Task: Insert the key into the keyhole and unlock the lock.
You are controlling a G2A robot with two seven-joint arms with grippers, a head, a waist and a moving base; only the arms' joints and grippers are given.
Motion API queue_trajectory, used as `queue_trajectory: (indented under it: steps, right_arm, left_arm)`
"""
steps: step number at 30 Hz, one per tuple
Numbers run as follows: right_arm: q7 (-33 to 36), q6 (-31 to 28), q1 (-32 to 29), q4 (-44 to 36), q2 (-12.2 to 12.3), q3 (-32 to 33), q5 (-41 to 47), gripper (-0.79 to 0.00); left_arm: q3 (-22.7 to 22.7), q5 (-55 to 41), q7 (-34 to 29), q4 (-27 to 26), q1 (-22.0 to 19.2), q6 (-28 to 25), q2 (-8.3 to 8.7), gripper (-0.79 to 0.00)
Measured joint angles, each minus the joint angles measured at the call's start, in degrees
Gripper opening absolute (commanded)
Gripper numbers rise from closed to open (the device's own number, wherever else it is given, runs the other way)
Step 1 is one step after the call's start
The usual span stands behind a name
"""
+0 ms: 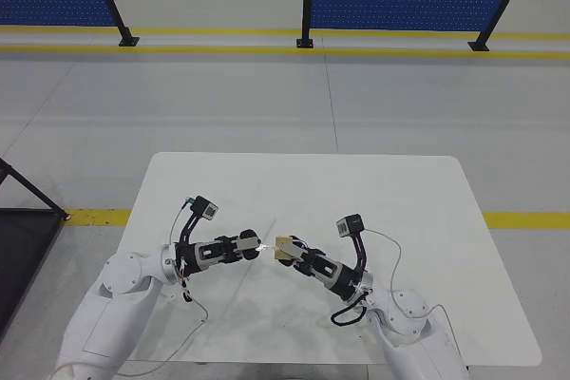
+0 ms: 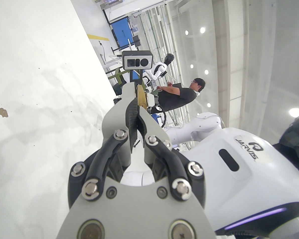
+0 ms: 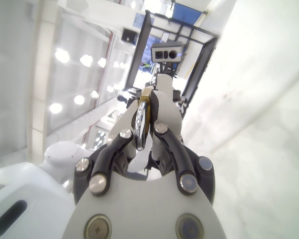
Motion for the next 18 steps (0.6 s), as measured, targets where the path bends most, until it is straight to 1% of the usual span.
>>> queue_trajectory:
  steps: [18]
  right_arm:
    - [-2.01,0.29,0.36,0.24,0.97,-0.86,0.08,-0.785]
  left_arm:
    - [1.15,-0.01,0.4,-0.11,-0.43,-0.16,0.2,-0.785]
